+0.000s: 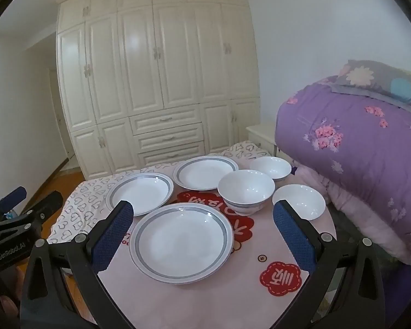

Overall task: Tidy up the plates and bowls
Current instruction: 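Move both grippers toward the rim of the large grey-rimmed plate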

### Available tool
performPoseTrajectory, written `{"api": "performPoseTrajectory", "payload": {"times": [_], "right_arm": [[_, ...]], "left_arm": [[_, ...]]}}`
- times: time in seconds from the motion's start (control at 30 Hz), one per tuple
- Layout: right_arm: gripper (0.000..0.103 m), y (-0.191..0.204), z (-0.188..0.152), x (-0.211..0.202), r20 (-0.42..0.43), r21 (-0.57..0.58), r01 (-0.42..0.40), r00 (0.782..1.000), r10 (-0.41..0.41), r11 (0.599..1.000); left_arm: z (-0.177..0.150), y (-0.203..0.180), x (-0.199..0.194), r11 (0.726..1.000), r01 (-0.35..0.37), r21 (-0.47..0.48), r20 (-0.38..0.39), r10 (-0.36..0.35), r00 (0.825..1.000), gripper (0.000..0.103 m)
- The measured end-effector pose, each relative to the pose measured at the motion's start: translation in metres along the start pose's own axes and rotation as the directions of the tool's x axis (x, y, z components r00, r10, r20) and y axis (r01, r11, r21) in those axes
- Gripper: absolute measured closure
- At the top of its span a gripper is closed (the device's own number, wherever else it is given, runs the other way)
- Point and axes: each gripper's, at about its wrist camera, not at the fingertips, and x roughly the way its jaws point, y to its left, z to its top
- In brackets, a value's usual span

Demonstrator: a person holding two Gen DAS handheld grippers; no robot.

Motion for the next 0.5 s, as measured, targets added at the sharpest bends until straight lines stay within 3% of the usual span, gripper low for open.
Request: {"api": "performPoseTrajectory", "payload": {"times": [0.27,0.5], "right_arm": [[0.000,-0.009,0.000,0.016,-0.046,0.015,-0.020,0.999,0.021,1.000],[0.000,-0.029,-0.019,0.057,-0.150,0.036,-0.046,0.987,0.051,0.998]], "left_arm": [[0.000,0.004,0.017,1.000,-0.004,-0.013,-0.032,0.003,0.999,0.001],[-0.009,0.009,0.057,1.000,0.001,-0.027,-0.141,-0.005,0.990,0.001]]}}
